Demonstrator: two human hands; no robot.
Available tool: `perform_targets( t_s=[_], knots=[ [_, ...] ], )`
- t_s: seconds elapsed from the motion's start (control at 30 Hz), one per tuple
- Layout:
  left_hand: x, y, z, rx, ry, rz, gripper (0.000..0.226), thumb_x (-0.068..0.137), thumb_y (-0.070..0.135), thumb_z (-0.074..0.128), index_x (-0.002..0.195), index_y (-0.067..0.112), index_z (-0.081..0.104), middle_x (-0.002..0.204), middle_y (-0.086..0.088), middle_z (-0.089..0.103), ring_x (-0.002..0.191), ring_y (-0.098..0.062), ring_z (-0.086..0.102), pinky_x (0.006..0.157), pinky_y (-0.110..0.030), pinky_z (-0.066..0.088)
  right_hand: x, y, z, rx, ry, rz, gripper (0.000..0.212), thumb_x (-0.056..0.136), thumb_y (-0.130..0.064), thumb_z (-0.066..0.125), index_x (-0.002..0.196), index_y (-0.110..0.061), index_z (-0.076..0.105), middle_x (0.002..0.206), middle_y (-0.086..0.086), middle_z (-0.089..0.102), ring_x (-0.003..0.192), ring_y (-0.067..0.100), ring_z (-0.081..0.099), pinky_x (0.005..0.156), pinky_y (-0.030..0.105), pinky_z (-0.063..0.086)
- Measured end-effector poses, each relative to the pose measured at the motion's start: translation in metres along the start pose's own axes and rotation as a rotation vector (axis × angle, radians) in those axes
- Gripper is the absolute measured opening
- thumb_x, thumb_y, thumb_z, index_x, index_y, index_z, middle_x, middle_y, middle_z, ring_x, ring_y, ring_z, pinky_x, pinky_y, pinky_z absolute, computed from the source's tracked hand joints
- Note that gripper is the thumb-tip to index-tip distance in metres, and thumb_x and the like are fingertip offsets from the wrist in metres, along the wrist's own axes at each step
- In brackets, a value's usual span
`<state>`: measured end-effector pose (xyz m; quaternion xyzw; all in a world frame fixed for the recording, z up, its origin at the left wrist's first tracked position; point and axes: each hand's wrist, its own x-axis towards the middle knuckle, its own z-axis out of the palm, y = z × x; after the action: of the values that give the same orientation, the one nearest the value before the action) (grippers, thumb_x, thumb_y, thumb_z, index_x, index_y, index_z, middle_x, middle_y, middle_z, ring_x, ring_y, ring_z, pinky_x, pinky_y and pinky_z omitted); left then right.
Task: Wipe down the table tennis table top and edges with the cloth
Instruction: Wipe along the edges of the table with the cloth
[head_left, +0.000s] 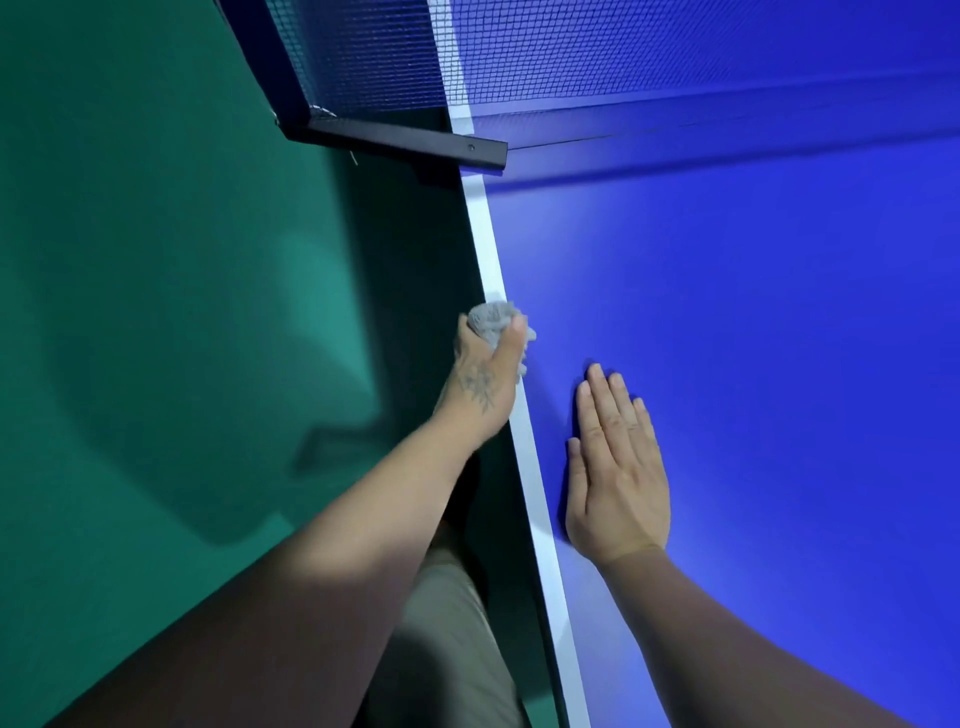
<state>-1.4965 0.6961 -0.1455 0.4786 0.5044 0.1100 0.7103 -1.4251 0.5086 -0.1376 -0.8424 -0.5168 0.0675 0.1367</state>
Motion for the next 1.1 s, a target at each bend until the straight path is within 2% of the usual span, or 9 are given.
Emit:
perform_targets(
  t_s=[0.1, 0.23, 0.33, 0.4, 0.57, 0.7, 0.77, 0.87, 1.1],
  knots=[
    [0.033, 0.022, -0.004, 0.010, 0.055, 0.023, 0.046, 0.104, 0.048, 0.053, 0.129, 0.009, 0.053, 0.098, 0.010, 0.067, 0.061, 0.003, 0.054, 0.069, -0.019, 0.048, 0.000, 0.000, 0.000, 0.009, -0.005, 0.002, 0.057, 0.108, -0.010, 0.045, 0.164, -0.003, 0.036, 0.175, 0.009, 0.029, 0.164, 0.029, 0.023, 0.131, 0.055, 0.025],
    [0.076, 0.060, -0.016, 0.082, 0.101, 0.056, 0.022, 0.111, 0.041, 0.047, 0.114, 0.023, 0.060, 0.097, 0.004, 0.065, 0.064, -0.001, 0.054, 0.074, -0.025, 0.047, 0.001, 0.000, -0.002, 0.005, -0.032, -0.002, 0.057, 0.108, -0.011, 0.044, 0.164, -0.003, 0.035, 0.175, 0.009, 0.028, 0.164, 0.028, 0.022, 0.131, 0.054, 0.025],
    [0.091, 0.086, -0.023, 0.126, 0.143, -0.019, 0.056, 0.101, 0.062, 0.048, 0.121, 0.012, 0.064, 0.086, 0.006, 0.062, 0.071, -0.012, 0.054, 0.072, -0.030, 0.044, 0.002, 0.000, -0.003, 0.003, -0.039, -0.003, 0.058, 0.107, -0.011, 0.044, 0.164, -0.003, 0.035, 0.175, 0.008, 0.028, 0.164, 0.029, 0.023, 0.131, 0.054, 0.025],
    [0.089, 0.089, -0.028, 0.157, 0.144, -0.003, 0.070, 0.084, 0.073, 0.044, 0.117, 0.016, 0.065, 0.090, 0.004, 0.065, 0.074, -0.014, 0.057, 0.075, -0.031, 0.046, 0.003, 0.000, -0.003, -0.003, -0.045, -0.014, 0.058, 0.107, -0.011, 0.044, 0.164, -0.002, 0.036, 0.175, 0.009, 0.028, 0.164, 0.029, 0.024, 0.131, 0.055, 0.025],
    [0.038, 0.078, -0.048, 0.206, 0.074, 0.087, 0.028, 0.097, 0.059, 0.040, 0.110, 0.038, 0.053, 0.111, 0.002, 0.060, 0.070, 0.001, 0.057, 0.082, -0.035, 0.050, 0.004, -0.002, -0.007, 0.002, -0.050, -0.010, 0.056, 0.109, -0.015, 0.039, 0.163, -0.001, 0.037, 0.175, 0.008, 0.029, 0.163, 0.030, 0.025, 0.130, 0.056, 0.026],
    [-0.009, 0.078, -0.071, 0.184, 0.012, 0.064, 0.035, 0.100, 0.057, 0.043, 0.115, 0.028, 0.056, 0.098, 0.010, 0.056, 0.066, 0.000, 0.054, 0.077, -0.034, 0.044, 0.006, -0.007, -0.013, 0.023, -0.081, 0.019, 0.056, 0.110, -0.019, 0.037, 0.163, -0.003, 0.039, 0.175, 0.006, 0.030, 0.163, 0.028, 0.026, 0.128, 0.057, 0.028],
    [-0.025, 0.089, -0.082, 0.182, 0.003, 0.057, 0.026, 0.109, 0.046, 0.047, 0.118, 0.025, 0.058, 0.097, 0.013, 0.058, 0.072, 0.003, 0.056, 0.079, -0.022, 0.047, 0.009, -0.006, -0.019, 0.080, -0.105, 0.048, 0.056, 0.109, -0.022, 0.039, 0.163, -0.006, 0.041, 0.176, 0.001, 0.029, 0.163, 0.026, 0.025, 0.128, 0.056, 0.027],
    [-0.044, 0.113, -0.102, 0.191, 0.016, 0.044, 0.025, 0.113, 0.033, 0.050, 0.136, 0.026, 0.057, 0.112, 0.018, 0.065, 0.090, 0.013, 0.061, 0.081, -0.001, 0.042, 0.025, -0.007, -0.038, 0.150, -0.164, 0.054, 0.059, 0.109, -0.035, 0.044, 0.164, -0.012, 0.042, 0.176, -0.007, 0.027, 0.163, 0.020, 0.025, 0.129, 0.052, 0.025],
    [-0.075, 0.182, -0.132, 0.216, 0.078, 0.094, 0.025, 0.112, 0.035, 0.050, 0.136, 0.029, 0.057, 0.116, 0.021, 0.065, 0.086, 0.028, 0.056, 0.076, 0.006, 0.035, 0.133, -0.050, -0.089, 0.175, -0.066, -0.078, 0.065, 0.109, -0.040, 0.051, 0.164, -0.008, 0.039, 0.176, -0.001, 0.027, 0.164, 0.021, 0.023, 0.130, 0.057, 0.025]
  ],
)
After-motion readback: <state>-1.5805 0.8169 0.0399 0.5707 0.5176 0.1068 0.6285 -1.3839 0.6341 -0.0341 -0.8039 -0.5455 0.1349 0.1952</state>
